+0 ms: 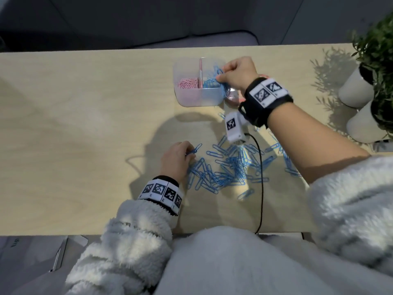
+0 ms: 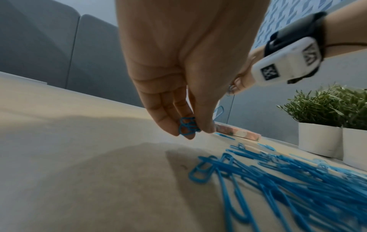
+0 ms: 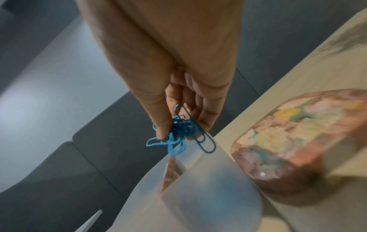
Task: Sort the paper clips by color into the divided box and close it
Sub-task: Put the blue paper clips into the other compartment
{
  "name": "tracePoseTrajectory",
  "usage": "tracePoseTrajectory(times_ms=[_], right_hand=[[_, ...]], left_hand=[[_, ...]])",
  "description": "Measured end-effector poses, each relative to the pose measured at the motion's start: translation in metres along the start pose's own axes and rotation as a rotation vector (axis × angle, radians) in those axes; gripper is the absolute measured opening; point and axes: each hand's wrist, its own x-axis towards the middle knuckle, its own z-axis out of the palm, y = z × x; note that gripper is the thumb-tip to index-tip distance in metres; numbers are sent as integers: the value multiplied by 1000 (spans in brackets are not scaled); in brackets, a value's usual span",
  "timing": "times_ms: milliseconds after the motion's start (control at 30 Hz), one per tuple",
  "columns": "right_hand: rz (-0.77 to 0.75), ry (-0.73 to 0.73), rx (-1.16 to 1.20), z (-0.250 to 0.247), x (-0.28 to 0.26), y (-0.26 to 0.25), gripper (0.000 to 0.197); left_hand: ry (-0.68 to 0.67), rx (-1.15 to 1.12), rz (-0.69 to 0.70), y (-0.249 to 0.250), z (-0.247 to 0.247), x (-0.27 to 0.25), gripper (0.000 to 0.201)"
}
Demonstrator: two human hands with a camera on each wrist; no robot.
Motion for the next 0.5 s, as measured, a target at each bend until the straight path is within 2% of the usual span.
tracePoseTrajectory(times_ms=[100,167,267,367,500], right_hand=[[-3,16,-61,5,28,-15,27],[3,4,-185,10,36,-21,13],[8,-14,-294,18,42,-21,29],[-14,-15,-241,16,37,-14,22],[-84,85,-5,1,14,6,28]], left_hand=[[14,-41,3,2,-6,4,15],[19,-77,12,6,-12,10,16],[49,-115,53,19,-27,29,16],[108,-104,116,40,-46,59,17],[189,-39,189,74,-65,111,18]])
